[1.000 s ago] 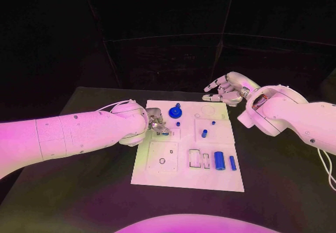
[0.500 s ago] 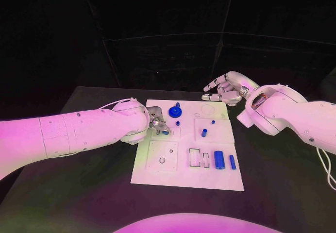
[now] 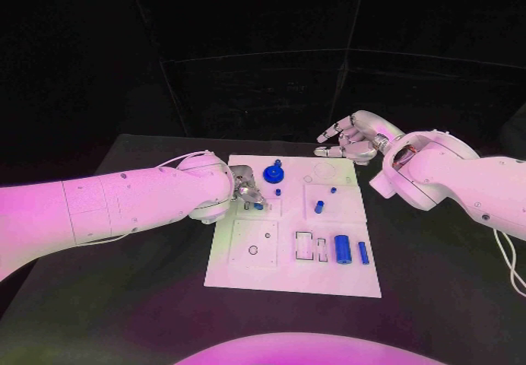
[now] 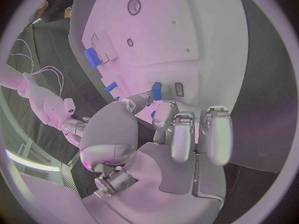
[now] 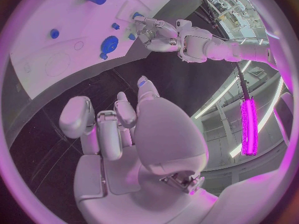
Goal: Assemble the parts on the task board
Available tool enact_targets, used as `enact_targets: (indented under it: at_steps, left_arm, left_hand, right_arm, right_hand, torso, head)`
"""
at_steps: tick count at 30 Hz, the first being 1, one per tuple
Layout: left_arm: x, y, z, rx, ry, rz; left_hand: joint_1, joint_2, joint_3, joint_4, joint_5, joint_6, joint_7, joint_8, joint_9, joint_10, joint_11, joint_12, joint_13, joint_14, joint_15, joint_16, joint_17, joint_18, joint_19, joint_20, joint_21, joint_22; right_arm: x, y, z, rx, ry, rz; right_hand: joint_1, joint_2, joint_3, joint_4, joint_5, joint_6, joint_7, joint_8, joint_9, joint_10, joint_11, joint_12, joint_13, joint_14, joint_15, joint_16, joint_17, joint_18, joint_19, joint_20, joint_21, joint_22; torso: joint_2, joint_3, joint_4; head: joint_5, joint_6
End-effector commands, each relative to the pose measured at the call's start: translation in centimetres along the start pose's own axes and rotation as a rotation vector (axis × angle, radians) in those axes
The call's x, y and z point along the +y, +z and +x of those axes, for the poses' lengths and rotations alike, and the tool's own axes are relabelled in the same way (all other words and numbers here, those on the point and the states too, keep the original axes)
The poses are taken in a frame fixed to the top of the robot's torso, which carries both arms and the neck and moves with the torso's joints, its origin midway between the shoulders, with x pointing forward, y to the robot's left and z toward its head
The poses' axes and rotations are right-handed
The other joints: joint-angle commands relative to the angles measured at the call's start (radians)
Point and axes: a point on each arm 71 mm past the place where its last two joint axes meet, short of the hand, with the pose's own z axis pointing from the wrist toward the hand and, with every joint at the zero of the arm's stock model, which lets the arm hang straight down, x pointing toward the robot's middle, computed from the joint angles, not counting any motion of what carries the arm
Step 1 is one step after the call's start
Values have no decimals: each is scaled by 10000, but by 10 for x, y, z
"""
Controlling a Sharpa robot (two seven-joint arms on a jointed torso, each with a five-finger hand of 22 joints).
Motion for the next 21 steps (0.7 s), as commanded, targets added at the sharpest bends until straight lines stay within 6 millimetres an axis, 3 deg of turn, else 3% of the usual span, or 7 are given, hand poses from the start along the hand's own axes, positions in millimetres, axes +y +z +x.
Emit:
enact_targets:
  at_steps: [1, 21]
  left_arm:
    - [-1, 1, 8, 385, 36, -45]
    - [-3, 2, 7, 219, -58, -20]
  left_hand:
    - [-133, 21, -210, 117, -32, 104, -11, -13, -23, 83, -16, 68, 42, 1074, -71, 31, 2634, -108, 337, -66, -14, 1147]
    - [-608, 58, -1006, 531, -30, 391, -87, -83, -88, 257, -77, 312, 293, 1074, -121, 31, 2634, -131, 397, -115, 38, 1257]
  right_arm:
    - [2, 1, 0, 71, -39, -43]
    - [2, 2, 1, 113, -45, -31]
  right_hand:
    - [-4, 10, -52, 18, 47, -32, -12, 34, 5, -85, 14, -48, -10, 751, -37, -65, 1420, 88, -73, 0, -57, -9]
    - [4, 14, -64, 22, 51, -32, -14, 44, 4, -104, 12, -65, -30, 746, -39, -80, 1399, 98, -100, -1, -86, -67]
  torso:
    - [-5, 0, 7]
    - [-5, -6, 6]
  head:
    - [-13, 5]
    - [-40, -13]
